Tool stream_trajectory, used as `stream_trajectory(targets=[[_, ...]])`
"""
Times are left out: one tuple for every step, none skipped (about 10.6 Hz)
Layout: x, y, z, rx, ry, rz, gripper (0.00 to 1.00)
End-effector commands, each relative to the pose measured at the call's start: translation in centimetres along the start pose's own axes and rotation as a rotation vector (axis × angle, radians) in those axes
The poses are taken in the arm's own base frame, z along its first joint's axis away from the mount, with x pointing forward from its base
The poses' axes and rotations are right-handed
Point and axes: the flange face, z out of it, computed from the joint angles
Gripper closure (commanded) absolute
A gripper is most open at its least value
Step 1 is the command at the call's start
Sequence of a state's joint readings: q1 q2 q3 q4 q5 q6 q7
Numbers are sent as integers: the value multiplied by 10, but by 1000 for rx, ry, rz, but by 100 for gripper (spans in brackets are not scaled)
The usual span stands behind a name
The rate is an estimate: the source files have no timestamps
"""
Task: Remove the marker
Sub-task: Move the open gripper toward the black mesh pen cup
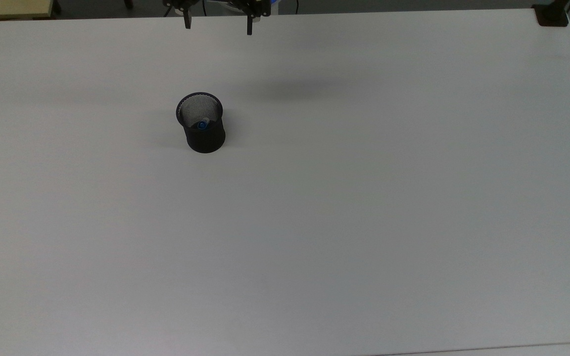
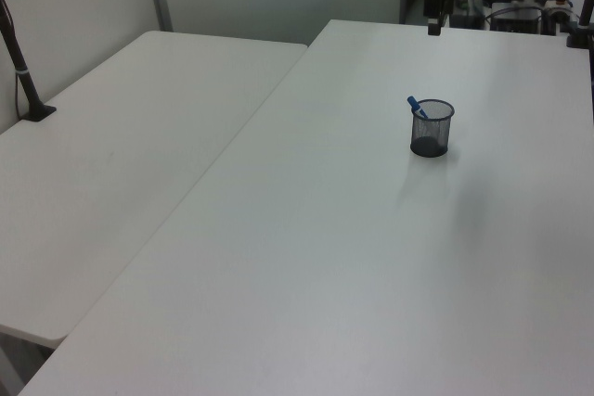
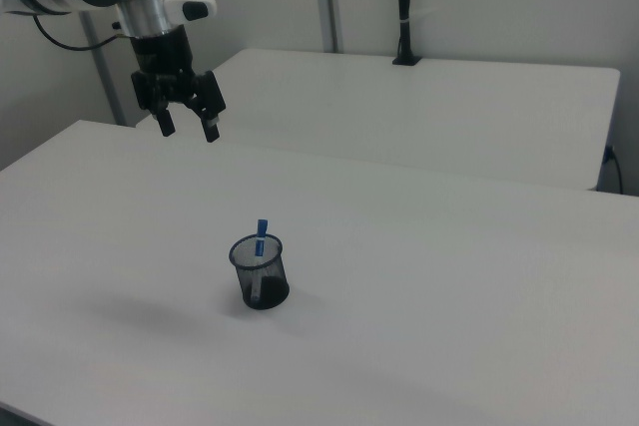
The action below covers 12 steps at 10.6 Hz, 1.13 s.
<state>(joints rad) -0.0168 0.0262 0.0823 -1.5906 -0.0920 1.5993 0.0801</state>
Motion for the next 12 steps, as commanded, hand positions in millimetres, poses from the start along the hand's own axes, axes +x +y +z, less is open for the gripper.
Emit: stream_trajectory(targets=[[-2,2,0,10,-1,-19,0],[-2,2,0,10,-1,-19,0],[-2,2,0,10,-1,-19,0],[-2,1,1,10,-2,-21,0],[-3,1,1,10,-3,-21,0],[-3,1,1,10,-3,-19,0],[-2,1,2,10,-3,-19,0],[-1,1,3,10,-5,-20,0],[0,2,6,10,-8,-22,0],[2,6,7,8,0,-19,0],[7,9,13,9,3,-14,0],[14,21,20,11,6,8,0]])
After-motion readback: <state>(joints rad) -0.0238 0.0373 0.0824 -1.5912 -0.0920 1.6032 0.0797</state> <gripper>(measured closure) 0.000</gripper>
